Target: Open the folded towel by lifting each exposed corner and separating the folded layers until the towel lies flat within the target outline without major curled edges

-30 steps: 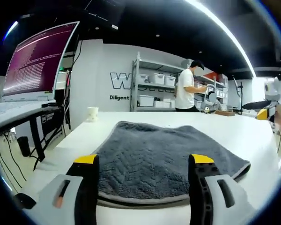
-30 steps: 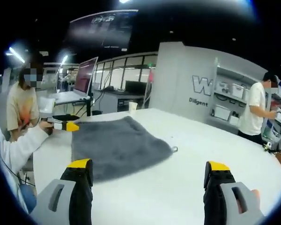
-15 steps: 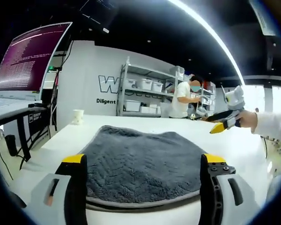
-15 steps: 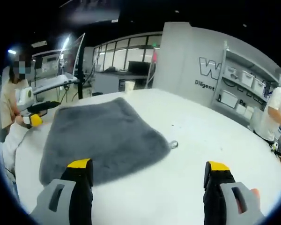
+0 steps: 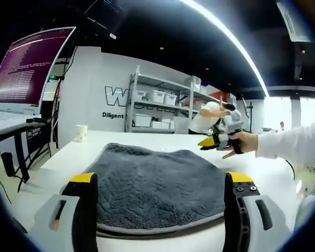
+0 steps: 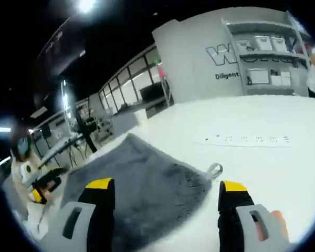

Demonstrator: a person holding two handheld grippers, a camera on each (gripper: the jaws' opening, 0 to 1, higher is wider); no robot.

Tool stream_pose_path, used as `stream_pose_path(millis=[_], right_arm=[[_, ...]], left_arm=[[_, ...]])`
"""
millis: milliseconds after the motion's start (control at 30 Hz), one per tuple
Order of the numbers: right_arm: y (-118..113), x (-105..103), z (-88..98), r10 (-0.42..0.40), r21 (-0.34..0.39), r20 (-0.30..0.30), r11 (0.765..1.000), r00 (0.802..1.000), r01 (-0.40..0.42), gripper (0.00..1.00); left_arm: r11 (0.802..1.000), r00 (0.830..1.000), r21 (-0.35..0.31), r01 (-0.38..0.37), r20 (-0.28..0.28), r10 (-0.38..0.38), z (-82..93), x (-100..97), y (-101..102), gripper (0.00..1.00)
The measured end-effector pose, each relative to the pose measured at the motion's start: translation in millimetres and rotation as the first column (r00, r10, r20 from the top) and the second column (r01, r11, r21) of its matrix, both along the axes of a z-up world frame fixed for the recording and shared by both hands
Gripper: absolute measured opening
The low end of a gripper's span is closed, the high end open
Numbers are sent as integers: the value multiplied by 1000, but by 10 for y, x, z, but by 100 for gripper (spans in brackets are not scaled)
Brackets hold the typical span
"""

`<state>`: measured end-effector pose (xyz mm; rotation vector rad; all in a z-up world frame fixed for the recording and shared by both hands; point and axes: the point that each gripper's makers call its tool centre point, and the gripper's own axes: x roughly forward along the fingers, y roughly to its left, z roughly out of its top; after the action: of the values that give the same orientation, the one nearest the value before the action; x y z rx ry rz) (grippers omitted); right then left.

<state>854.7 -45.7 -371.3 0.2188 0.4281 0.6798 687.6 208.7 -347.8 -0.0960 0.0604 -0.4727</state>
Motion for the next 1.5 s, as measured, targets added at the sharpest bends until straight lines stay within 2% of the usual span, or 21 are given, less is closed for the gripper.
stream_pose_path(millis=[33,100,333,433,600,633,867,967,1033,1067,1167,1233,1333,1500], right_arm=[[-53,57,-40,-13,-36,23,999,1000,14,66],[-146,108,-97,-42,-89,49,995,998,46,63],[-245,152,-293,-48,-153,6,987,999,49,63],[-259,193,-344,-44,-152,-15,987,999,42,62],[-136,204,-441,-36,-138,-41,990,999,30,61],[-126,213,-420,-37,-137,-24,990,999,33,59],[-195,338,-445,-97,-143,-30,985,995,92,27],[-184,407,-474,-88,-147,-39,986,995,82,7],[-170,458,-483,-59,-214,17,975,998,62,4],[-93,429,-493,-40,-243,44,969,998,49,3],[-49,429,-439,-2,-322,115,946,993,39,0],[-67,514,-392,17,-363,156,931,988,41,0],[-38,499,-350,25,-391,184,919,983,49,0],[-37,636,-248,52,-463,241,884,969,68,0]], left_arm=[[1000,1000,2,-2,-1,2,-4,2,3,99],[1000,1000,1,-4,-3,4,-7,4,7,99],[1000,1000,6,-9,-5,9,-13,17,20,99],[1000,1000,6,-11,-12,11,-31,20,28,99],[1000,1000,4,-9,-18,9,-41,24,28,99],[1000,1000,4,-7,-20,7,-47,24,27,99],[1000,1000,-1,-2,-18,2,-40,11,15,99],[1000,1000,0,1,-20,-1,-42,9,9,99],[1000,1000,-2,2,-19,-2,-38,5,8,99],[1000,1000,-4,2,-17,-3,-34,3,7,99],[1000,1000,-5,0,-14,0,-27,0,11,99],[1000,1000,-8,-1,-12,1,-20,-4,16,99],[1000,1000,-11,1,-14,-1,-21,-12,10,99],[1000,1000,-6,0,-12,-1,-24,-14,6,99]])
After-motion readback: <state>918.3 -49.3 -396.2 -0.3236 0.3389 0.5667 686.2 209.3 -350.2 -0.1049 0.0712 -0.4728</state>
